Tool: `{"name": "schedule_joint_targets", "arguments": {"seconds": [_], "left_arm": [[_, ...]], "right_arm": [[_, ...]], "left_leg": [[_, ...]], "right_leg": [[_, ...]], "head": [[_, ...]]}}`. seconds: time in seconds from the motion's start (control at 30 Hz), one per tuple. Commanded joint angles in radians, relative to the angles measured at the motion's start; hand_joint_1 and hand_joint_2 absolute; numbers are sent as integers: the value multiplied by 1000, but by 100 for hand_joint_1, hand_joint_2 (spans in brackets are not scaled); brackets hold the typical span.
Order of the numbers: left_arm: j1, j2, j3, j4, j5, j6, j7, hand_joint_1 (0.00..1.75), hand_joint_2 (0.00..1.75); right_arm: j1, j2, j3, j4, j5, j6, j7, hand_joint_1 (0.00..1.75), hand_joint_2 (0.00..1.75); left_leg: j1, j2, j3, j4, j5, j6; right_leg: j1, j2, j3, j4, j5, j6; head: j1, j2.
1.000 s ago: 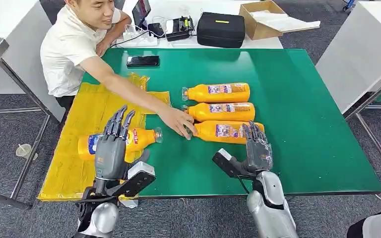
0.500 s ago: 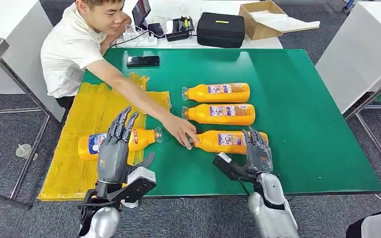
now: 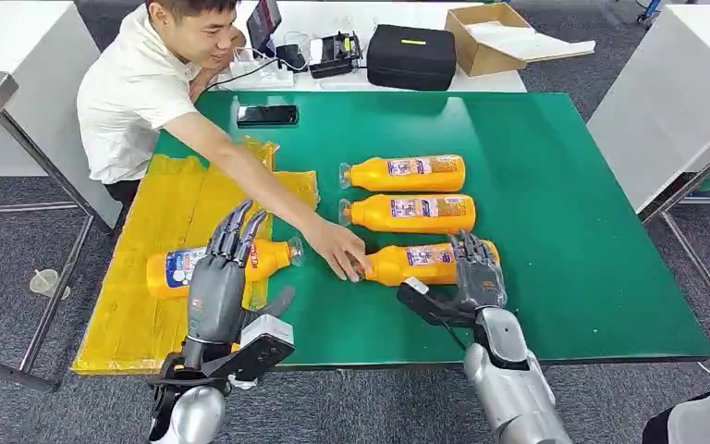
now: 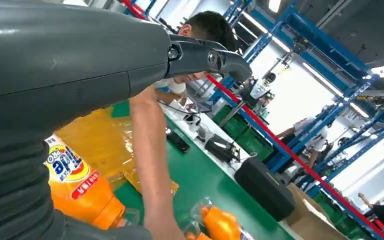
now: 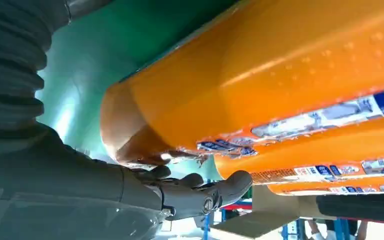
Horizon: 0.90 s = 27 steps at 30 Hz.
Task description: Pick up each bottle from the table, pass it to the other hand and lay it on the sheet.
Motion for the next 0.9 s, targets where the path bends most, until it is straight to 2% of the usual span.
{"name": "schedule_joint_targets", "arguments": {"seconds": [0.03, 0.3, 0.5, 0.57, 0.73, 0.9], "left_arm": [[-12, 7, -43, 47, 13, -15, -5, 0, 175], [-18, 7, -54, 70, 14, -14, -6, 0, 175], [-13, 5, -52, 76, 15, -10, -6, 0, 175], [-9, 4, -54, 76, 18, -10, -7, 0, 175], [-10, 5, -59, 82, 24, -10, -9, 0, 175], [-17, 5, -55, 85, 34, -8, -15, 0, 175]], "right_arm": [[-127, -67, 66, 252, 29, 10, 8, 0, 175], [-186, -65, 109, 290, 51, -15, -4, 0, 175], [-188, -57, 134, 253, 27, 14, -21, 0, 175], [-180, -59, 136, 254, 21, 21, -23, 0, 175], [-174, -82, 149, 299, 2, 39, -24, 0, 175], [-206, -95, 152, 385, -42, 100, -72, 0, 175]], "left_leg": [[0, 0, 3, 0, 0, 0], [0, 1, 4, -1, 0, 1], [0, 3, 5, 0, -1, 1], [0, 2, 4, 0, 0, 1], [0, 1, 6, -1, -1, 1], [0, 0, 5, -1, 0, 1]], "right_leg": [[1, -1, 4, -1, 0, -3], [0, 0, 4, -1, 0, -2], [1, 1, 5, 0, -1, -5], [1, 0, 4, -1, 0, -3], [1, -1, 6, -1, -1, -4], [1, -2, 6, -1, -1, -4]], "head": [[0, 0], [0, 0], [0, 0], [0, 0], [0, 0], [0, 0]]}}
